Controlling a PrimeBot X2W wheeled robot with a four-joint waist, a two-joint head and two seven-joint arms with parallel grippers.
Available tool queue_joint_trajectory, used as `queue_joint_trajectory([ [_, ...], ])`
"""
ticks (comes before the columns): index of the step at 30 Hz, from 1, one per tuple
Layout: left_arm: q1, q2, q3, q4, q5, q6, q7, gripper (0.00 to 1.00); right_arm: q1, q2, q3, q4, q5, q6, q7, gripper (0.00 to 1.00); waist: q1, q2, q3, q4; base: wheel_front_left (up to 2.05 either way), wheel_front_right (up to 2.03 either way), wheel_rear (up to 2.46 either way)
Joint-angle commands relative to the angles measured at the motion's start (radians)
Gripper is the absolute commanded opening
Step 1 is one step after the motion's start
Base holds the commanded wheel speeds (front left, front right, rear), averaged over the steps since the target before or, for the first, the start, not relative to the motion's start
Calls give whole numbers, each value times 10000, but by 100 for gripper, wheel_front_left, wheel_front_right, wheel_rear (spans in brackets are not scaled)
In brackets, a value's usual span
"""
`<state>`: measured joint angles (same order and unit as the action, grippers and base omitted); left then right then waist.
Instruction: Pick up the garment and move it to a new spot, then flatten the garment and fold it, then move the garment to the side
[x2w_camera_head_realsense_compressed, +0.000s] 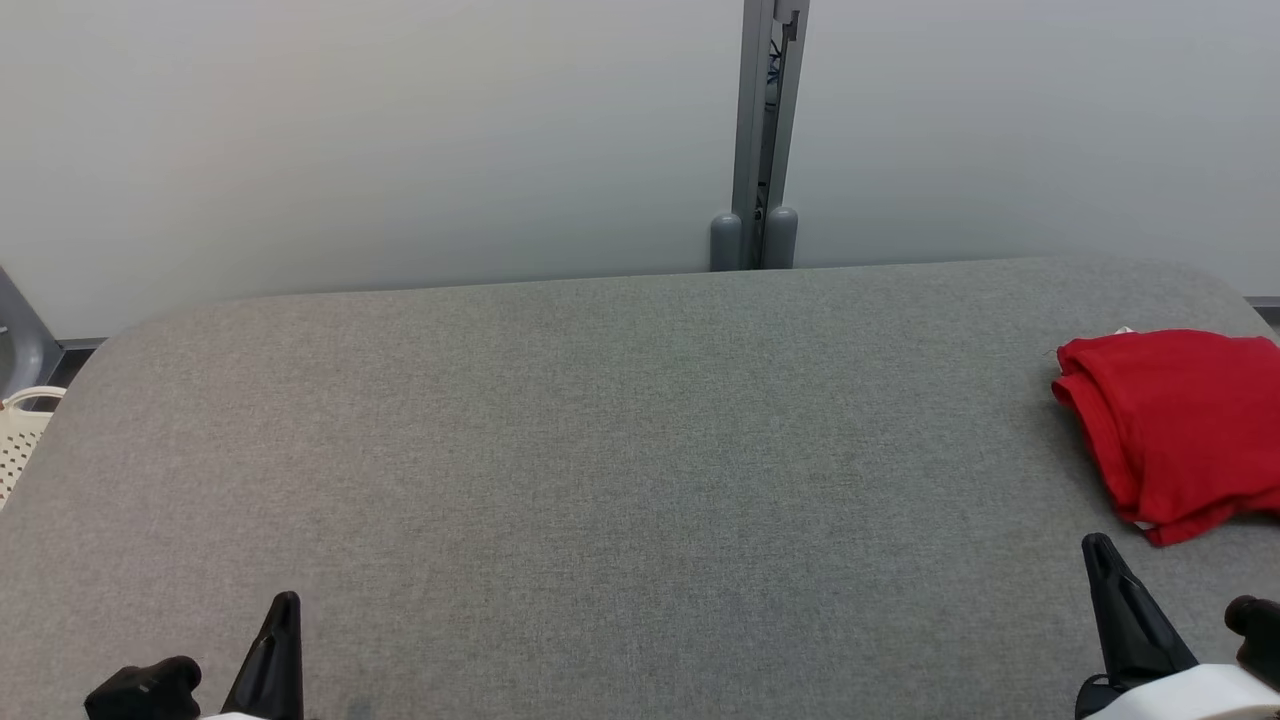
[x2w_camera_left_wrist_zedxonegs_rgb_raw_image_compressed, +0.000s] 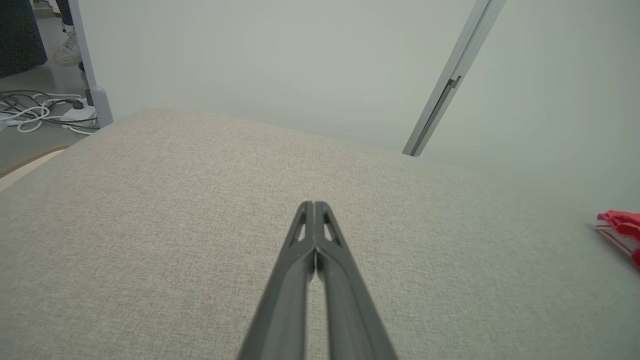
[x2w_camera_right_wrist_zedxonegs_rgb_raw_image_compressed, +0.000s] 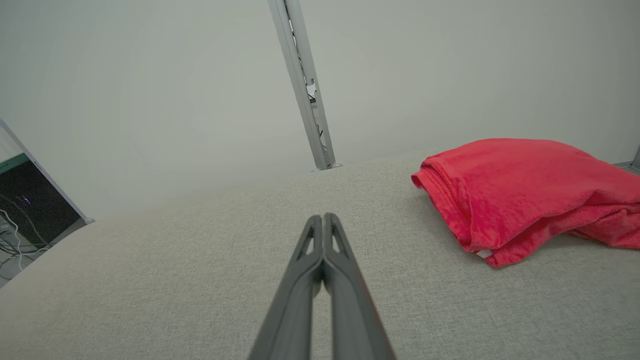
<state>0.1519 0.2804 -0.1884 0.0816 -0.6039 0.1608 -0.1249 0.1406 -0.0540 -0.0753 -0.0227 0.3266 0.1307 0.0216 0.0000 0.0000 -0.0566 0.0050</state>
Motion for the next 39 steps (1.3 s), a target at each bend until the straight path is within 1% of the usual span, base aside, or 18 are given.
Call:
queue_joint_trajectory([
  [1,-390,65,181,-82,-303,-102,32,0,-312,-51,-52,-84,388,0,47,0,0,0,5,0,0,0,0],
  [19,-988,-465,835,402,-2696,-802,568,0,-854,-35,-125,560,3403,0,248,0,0,0,97,-7,0,0,0],
  [39,-1476,-959,1446,737,-4847,-1420,1066,0,-1345,-21,-207,1162,6114,1,448,0,0,0,201,-16,0,0,0],
])
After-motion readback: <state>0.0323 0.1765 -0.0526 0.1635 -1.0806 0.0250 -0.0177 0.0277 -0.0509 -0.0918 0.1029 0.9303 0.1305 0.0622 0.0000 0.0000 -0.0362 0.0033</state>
